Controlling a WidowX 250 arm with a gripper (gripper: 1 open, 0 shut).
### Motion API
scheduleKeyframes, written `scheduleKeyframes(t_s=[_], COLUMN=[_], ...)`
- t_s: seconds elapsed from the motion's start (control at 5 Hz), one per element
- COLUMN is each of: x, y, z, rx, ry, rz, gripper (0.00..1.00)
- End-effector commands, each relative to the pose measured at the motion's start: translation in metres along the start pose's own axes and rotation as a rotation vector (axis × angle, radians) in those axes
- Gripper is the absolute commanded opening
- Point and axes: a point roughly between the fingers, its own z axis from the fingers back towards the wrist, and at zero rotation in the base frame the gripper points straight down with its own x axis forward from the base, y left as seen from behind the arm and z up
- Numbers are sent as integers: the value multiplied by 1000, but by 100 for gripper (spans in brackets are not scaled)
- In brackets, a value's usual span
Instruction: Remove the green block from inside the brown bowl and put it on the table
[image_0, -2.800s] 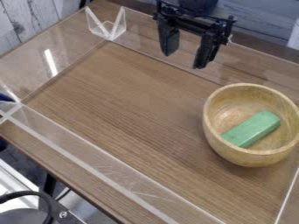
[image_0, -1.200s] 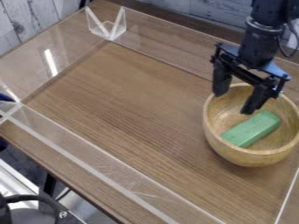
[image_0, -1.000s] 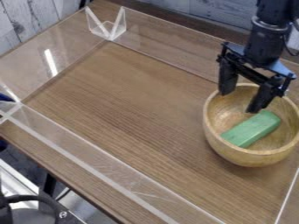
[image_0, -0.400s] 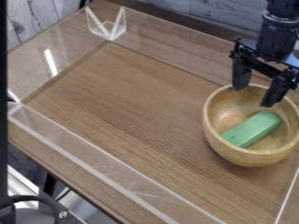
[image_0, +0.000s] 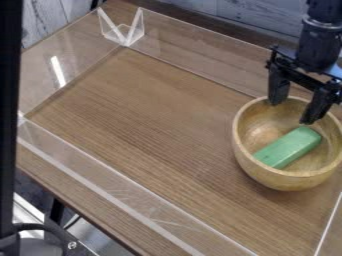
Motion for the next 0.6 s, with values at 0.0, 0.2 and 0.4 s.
scheduleKeyframes(t_s=[0.0, 0.2, 0.4], x=[8, 11, 14], y=[-2, 2, 6], z=[17, 6, -4], rx=[-2, -6, -12], ry=[-55, -66, -79], rz=[-4, -3, -2], gripper=[100, 100, 100])
